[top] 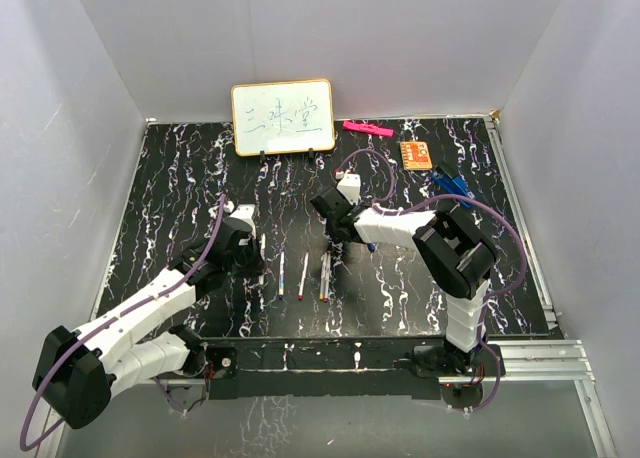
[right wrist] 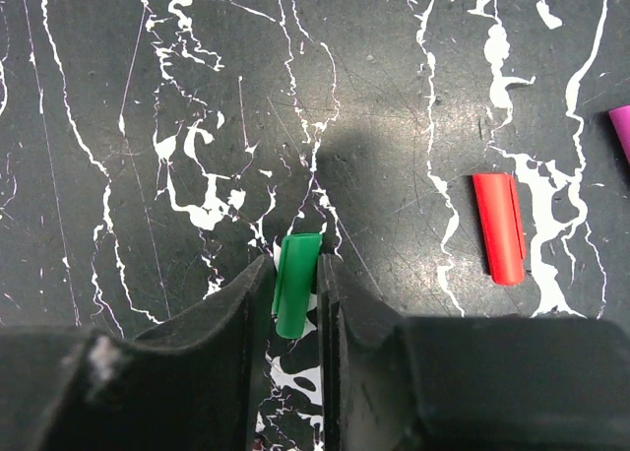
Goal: Insert the pens into the pen caps
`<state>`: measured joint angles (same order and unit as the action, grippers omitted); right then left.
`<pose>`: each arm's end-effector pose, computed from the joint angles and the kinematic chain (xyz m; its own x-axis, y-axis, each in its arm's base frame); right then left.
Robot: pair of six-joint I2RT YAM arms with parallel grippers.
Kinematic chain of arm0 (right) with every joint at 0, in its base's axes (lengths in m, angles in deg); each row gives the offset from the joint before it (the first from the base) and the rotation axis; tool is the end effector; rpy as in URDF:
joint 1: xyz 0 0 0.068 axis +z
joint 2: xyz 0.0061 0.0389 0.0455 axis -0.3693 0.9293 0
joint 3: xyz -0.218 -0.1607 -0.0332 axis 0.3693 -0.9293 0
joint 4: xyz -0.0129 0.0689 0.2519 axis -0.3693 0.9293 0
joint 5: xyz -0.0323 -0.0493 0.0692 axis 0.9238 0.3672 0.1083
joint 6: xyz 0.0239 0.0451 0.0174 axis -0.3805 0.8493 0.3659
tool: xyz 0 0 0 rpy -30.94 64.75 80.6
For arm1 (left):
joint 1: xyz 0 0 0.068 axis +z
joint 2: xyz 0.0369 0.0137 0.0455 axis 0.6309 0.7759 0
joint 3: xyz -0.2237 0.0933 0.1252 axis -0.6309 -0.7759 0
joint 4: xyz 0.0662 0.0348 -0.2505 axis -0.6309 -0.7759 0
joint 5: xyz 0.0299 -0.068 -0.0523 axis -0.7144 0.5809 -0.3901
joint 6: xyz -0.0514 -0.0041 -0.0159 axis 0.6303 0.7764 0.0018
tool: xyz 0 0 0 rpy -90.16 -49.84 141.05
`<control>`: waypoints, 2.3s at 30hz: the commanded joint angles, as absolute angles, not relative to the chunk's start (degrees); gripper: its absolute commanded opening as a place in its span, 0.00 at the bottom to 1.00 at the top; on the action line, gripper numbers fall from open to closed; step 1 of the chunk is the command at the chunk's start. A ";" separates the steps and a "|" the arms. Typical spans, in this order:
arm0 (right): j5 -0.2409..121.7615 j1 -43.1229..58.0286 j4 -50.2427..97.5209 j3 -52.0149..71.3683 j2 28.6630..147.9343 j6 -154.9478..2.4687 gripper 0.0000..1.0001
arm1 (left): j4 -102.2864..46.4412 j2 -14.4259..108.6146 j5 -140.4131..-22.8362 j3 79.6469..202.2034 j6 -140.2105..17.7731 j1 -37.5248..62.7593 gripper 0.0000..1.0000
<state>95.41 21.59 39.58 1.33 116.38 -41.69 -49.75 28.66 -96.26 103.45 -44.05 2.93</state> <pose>0.2911 0.2517 0.1540 -0.7546 0.0984 -0.6487 0.0817 0.9951 0.0559 0.1692 -0.1188 0.2243 -0.7237 -0.0629 -0.6873 0.1963 0.9360 -0.2923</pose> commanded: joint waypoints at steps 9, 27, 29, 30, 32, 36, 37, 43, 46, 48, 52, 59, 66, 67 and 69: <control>94.79 21.70 43.46 3.07 119.09 -41.67 0.00 | -50.33 28.56 -96.24 103.91 -44.38 2.71 0.00; 96.97 20.98 27.47 0.35 101.48 -54.07 0.00 | -37.83 30.62 -89.70 103.90 -46.98 2.56 0.00; 95.05 21.03 19.48 -5.00 96.43 -56.23 0.00 | -33.36 30.74 -88.03 102.98 -45.37 2.28 0.00; 94.24 20.96 14.15 -7.87 93.79 -56.93 0.00 | -31.13 30.83 -87.03 102.30 -44.17 1.96 0.00; 92.42 20.94 7.18 -12.97 89.24 -57.74 0.00 | -26.44 30.92 -85.63 100.99 -41.99 0.84 0.00; 89.22 20.95 -2.02 -20.11 82.56 -58.31 0.00 | -18.48 31.76 -85.61 100.21 -41.03 -2.20 0.00; 88.03 20.93 -4.56 -21.55 81.09 -58.61 0.00 | -16.49 31.94 -85.54 99.98 -41.19 -2.99 0.00; 80.81 20.94 -17.83 -28.54 76.81 -58.73 0.00 | -4.93 35.86 -80.46 100.75 -40.24 -4.38 0.00; 77.71 20.90 -19.61 -28.61 76.67 -58.63 0.00 | -4.49 39.02 -79.56 103.13 -40.91 -4.88 0.00; 76.83 20.92 -20.23 -28.71 76.26 -58.70 0.00 | -5.28 40.15 -79.89 104.45 -41.64 -5.38 0.00; 76.52 20.91 -20.80 -29.15 75.90 -58.63 0.00 | -4.90 40.88 -79.79 105.21 -41.71 -5.78 0.00; 75.69 20.90 -22.59 -30.85 76.81 -57.60 0.00 | -2.61 40.15 -79.69 104.81 -42.50 -6.67 0.00; 75.49 20.94 -23.11 -31.16 77.03 -57.04 0.00 | -1.13 39.00 -80.38 103.86 -42.74 -6.93 0.00; 75.60 20.89 -23.10 -31.24 77.00 -57.04 0.00 | -0.98 38.75 -80.64 103.69 -42.67 -6.94 0.00; 75.83 20.91 -23.11 -31.37 76.92 -56.89 0.00 | -0.60 38.38 -80.95 103.40 -42.66 -7.02 0.00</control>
<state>75.93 21.02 -19.22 -31.28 77.48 -57.25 -3.42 40.96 -80.43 102.99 -41.90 -6.55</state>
